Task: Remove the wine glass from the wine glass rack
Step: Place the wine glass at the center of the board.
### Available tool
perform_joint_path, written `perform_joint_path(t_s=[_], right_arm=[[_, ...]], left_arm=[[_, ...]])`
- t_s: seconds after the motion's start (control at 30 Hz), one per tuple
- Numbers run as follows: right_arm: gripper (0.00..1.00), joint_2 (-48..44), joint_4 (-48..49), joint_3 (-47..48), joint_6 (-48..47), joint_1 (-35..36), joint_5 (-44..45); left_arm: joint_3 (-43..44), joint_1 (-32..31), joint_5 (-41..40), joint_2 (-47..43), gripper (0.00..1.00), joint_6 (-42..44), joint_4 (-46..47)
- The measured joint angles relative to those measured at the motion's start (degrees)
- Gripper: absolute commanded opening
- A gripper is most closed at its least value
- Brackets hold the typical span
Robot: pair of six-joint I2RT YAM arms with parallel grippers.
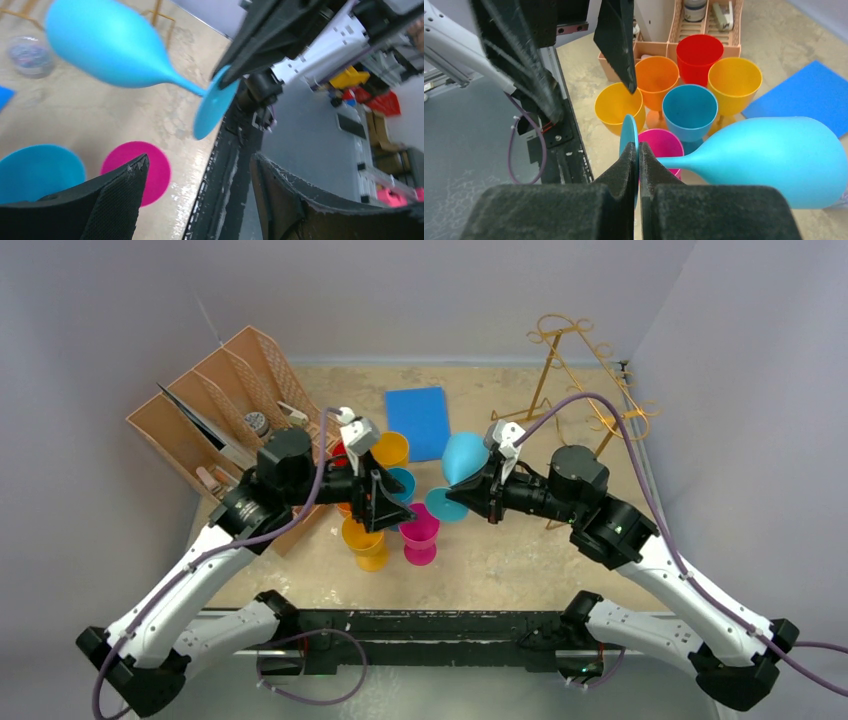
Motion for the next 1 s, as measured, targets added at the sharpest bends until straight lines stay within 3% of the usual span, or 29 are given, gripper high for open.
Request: perform_joint_path(t_s=[0.1, 0.23, 0.33, 0.6, 0.73, 0.8, 0.97, 1.0], right_arm=[[0.00, 0.0, -1.7, 0.2, 2.0, 0.0, 0.0], [0.00, -0.3, -3.2, 0.2, 3.8, 0.0, -0.2], [0.00, -1.0, -3.6, 0.2, 4.6, 0.0, -0.7], [0.00, -2.4, -4.0, 0.2, 5.3, 0.0, -3.3], [0.00, -2.4, -4.4, 0.2, 5.7, 0.0, -4.7], [0.00, -2.4, -4.5, 0.2, 5.9, 0.0, -4.8], [0.00, -3.0, -5.1, 0.1, 5.9, 0.0, -5.2], [0.04, -3.1, -5.1, 0.1, 6.0, 0.1, -5.4]], left_arm=[[2.4, -5.4, -0.3, 3.2, 0.70, 2.8, -1.7], [4.0, -10.7, -0.4, 6.9, 0.60, 5.7, -2.6], [4.4, -12.7, -0.9, 9.5, 0.51, 6.9, -2.4], [4.4, -13.3, -4.7, 10.4, 0.43, 6.8, 0.3], [4.4, -13.3, -4.5, 10.0, 0.18, 6.3, 3.4], [4.4, -13.3, -3.1, 10.1, 0.00, 5.7, 4.6], [4.4, -13.3, 1.3, 10.6, 0.00, 5.6, 5.2], [4.4, -13.3, 1.7, 10.6, 0.00, 5.6, 5.2]])
